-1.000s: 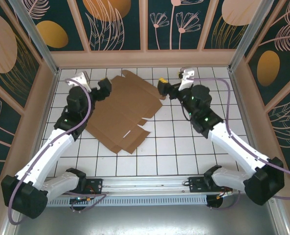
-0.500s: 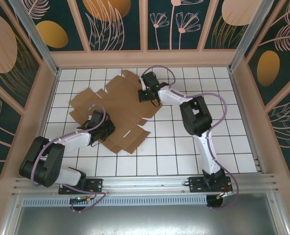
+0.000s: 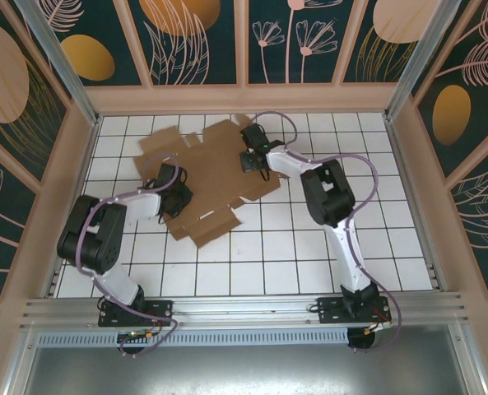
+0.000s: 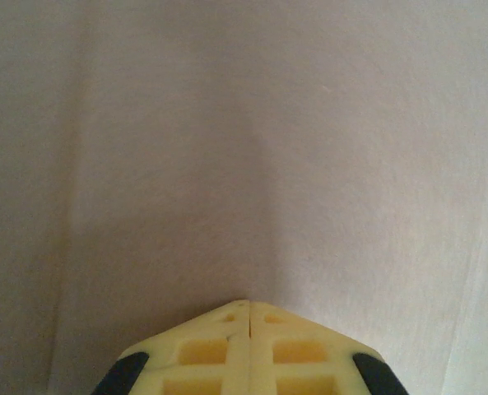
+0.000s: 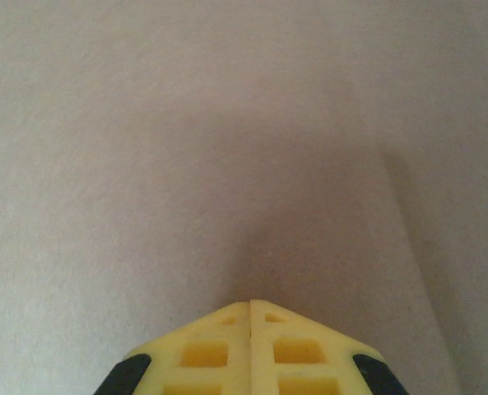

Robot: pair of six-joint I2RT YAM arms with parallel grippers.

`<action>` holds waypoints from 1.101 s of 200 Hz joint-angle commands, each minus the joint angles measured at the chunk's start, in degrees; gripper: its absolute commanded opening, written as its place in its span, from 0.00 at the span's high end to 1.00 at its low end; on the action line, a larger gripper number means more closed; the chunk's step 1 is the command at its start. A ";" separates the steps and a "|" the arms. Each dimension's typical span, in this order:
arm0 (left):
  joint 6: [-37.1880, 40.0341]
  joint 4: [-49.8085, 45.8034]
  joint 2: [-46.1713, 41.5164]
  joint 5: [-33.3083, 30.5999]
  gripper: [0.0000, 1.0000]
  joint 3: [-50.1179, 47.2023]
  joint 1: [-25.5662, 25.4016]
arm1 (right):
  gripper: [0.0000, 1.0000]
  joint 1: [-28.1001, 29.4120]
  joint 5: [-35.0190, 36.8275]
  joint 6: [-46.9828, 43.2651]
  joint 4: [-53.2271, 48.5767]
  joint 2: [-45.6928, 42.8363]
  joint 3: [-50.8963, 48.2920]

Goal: Fold the paper box

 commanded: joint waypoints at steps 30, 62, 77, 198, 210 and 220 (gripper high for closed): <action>6.53 -8.91 22.21 3.51 1.00 24.00 -0.07 | 1.00 3.19 -2.89 4.51 -0.45 -18.08 -29.75; 13.54 -16.29 33.27 5.95 1.00 42.01 -3.81 | 1.00 12.12 -10.85 8.39 1.09 -24.55 -38.69; 15.53 -16.38 33.76 6.22 1.00 44.09 -5.68 | 1.00 15.01 -12.44 10.81 2.21 -24.79 -39.11; 21.79 -5.86 13.68 12.07 1.00 33.77 -10.66 | 0.89 13.10 -15.53 16.60 20.81 -39.88 -43.79; 19.53 -5.09 10.77 11.33 1.00 29.88 -11.57 | 0.89 11.50 -14.73 16.77 20.19 -41.62 -45.49; 16.48 -3.61 8.93 11.50 1.00 25.89 -11.80 | 0.90 10.27 -11.77 17.08 20.79 -43.73 -47.90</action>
